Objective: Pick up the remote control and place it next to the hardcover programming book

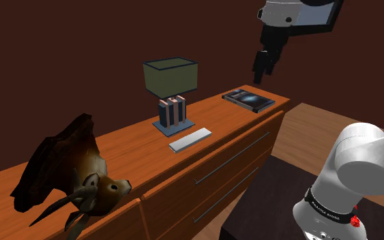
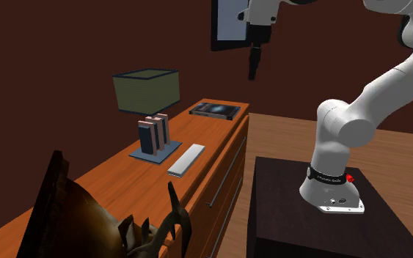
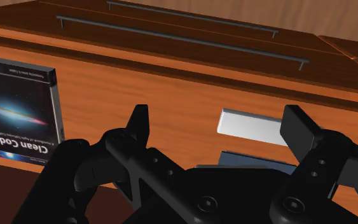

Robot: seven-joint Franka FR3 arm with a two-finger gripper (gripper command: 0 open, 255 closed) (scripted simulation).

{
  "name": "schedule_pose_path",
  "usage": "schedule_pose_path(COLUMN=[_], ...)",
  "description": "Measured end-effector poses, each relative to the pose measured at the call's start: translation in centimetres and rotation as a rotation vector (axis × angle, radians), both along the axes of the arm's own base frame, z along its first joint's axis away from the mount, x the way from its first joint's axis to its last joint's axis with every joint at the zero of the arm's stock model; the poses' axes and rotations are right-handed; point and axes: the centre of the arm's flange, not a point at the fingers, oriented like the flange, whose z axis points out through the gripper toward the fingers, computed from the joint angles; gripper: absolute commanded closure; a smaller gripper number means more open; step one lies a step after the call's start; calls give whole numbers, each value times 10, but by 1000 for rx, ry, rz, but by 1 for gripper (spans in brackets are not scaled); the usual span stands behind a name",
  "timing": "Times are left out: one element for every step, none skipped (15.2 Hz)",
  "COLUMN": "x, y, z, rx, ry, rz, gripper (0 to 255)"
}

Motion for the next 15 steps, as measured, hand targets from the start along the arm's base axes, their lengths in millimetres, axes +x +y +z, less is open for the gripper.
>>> schedule_pose_path(x=[0,4,11,20,28,39,48,58,67,75,85,95,101,110,119], y=[0,-1,-2,0,-2,-4,-3,-5,-3,-2,2,4,8,12,11], z=[0,-5,-11,-18,-28,-37,-46,-55,-65,-73,-83,-93,-100,-106,-117], rx=[0,1,2,3,4,5,6,8,9,10,11,12,13,14,16], ry=[0,3,6,10,14,18,22,27,31,34,39,43,47,50,56], rz=[0,20,52,91,131,174,218,261,306,350,395,438,483,527,570], gripper=[0,0,0,0,0,0,0,0,0,0,0,0,0,0,0])
